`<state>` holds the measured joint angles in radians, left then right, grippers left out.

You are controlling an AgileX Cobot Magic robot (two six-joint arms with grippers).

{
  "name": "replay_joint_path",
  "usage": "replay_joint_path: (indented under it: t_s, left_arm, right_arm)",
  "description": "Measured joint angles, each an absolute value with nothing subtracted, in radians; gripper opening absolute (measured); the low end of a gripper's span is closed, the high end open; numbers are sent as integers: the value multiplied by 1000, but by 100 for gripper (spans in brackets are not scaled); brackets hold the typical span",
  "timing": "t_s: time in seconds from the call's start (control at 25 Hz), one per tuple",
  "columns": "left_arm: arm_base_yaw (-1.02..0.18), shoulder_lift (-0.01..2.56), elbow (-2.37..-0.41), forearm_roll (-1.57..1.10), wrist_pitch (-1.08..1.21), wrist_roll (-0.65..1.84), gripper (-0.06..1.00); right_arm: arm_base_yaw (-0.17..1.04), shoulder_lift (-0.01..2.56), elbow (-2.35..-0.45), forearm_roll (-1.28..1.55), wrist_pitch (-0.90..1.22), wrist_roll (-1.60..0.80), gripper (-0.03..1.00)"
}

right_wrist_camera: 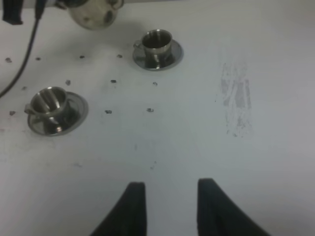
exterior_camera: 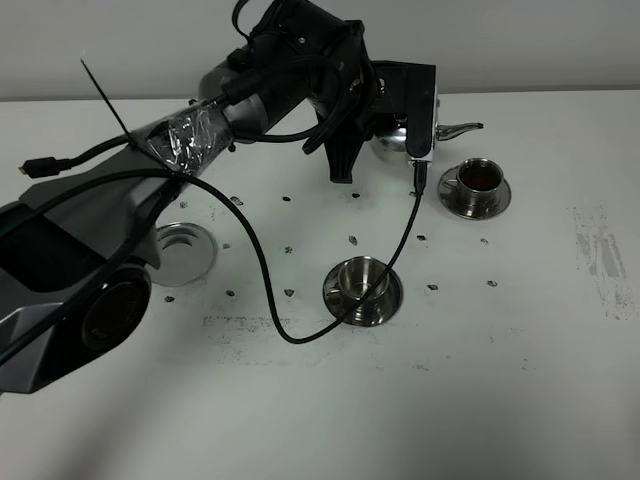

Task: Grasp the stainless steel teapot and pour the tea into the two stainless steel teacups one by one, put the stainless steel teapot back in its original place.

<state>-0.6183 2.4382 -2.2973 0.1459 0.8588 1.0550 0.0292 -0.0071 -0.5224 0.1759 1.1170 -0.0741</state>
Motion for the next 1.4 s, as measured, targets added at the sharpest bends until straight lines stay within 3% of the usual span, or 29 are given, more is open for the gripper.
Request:
replay_joint_path:
  t_s: [0.36,1.4]
  left_arm:
    - [-584,2418,-2255,11,999,964,19]
    - [-562,2478,-2172,-69,903,889,19]
  right_arm:
    - [29,-7,-522,176,1117,-74,24]
    - [29,-7,-522,150,1117,-64,24]
